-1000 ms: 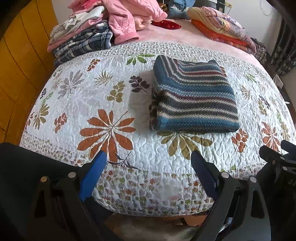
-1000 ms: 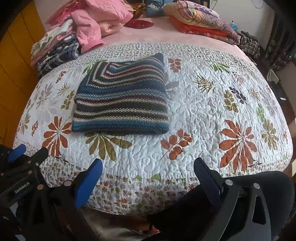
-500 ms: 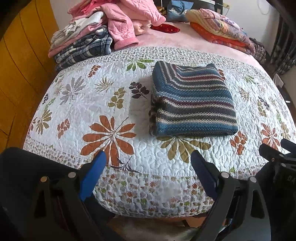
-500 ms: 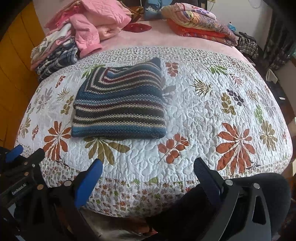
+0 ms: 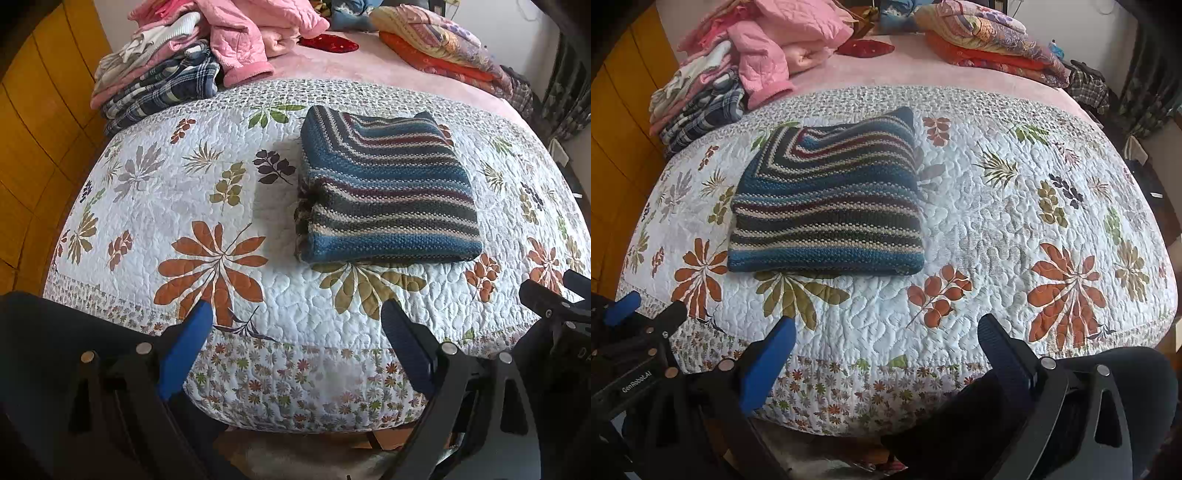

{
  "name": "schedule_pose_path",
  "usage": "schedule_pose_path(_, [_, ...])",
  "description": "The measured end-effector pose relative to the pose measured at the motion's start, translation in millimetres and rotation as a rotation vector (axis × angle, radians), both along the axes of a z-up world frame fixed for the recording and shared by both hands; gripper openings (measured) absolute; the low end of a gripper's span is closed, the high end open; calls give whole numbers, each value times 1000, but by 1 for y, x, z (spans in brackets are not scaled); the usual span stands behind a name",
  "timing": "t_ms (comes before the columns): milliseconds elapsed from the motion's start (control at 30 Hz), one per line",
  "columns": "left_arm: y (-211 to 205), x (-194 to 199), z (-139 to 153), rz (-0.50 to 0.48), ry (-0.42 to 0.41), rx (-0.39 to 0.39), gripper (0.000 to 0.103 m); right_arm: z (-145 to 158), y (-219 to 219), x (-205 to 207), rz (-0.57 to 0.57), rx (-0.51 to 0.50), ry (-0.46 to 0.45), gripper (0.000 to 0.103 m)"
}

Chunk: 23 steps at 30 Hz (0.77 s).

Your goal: Fold small clothes

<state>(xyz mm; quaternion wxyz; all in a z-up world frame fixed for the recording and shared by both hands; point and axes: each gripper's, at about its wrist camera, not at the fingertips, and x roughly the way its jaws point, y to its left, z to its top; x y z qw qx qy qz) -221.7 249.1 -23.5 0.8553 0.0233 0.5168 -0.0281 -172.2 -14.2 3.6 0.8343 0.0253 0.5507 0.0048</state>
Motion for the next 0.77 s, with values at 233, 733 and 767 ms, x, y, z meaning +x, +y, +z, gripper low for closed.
schedule_pose_path(233, [0, 0, 0, -1, -2, 3, 92, 0, -1, 2, -3, 9, -7, 99])
schedule_pose_path(733, [-1, -2, 3, 6, -8, 1, 92, 0, -3, 1, -19, 16, 1, 99])
schedule_pose_path(767, [-1, -1, 3, 5, -8, 1, 92, 1, -4, 1, -19, 16, 0, 99])
